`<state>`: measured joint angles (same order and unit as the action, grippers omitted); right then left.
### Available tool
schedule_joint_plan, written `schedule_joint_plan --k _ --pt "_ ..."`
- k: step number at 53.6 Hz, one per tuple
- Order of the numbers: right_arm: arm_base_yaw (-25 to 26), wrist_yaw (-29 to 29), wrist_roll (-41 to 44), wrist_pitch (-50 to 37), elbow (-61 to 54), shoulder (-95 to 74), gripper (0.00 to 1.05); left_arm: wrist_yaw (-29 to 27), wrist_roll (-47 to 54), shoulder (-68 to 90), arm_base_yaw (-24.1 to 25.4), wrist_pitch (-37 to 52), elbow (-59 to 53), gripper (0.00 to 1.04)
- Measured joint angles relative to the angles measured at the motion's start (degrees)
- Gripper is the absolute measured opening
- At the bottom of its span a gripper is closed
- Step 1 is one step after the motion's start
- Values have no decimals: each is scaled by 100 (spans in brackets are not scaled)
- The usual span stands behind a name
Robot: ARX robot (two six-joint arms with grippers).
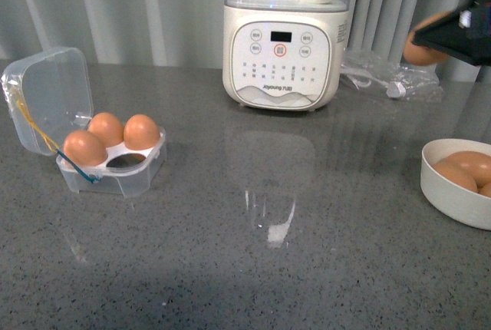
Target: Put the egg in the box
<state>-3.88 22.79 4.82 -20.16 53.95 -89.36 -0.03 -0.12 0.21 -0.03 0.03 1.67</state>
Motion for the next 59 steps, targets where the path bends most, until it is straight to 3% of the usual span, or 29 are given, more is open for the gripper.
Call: schedule_joint_plan --k 27,43,59 --pt "-1661 907 184 566 2247 -2076 44 0 0 0 0 0 0 98" --pt "-2103 1298 496 1051 3064 -2824 44 0 0 0 0 0 0 98" --pt "-2422 1875 966 1386 3182 -2918 44 0 0 0 0 0 0 98"
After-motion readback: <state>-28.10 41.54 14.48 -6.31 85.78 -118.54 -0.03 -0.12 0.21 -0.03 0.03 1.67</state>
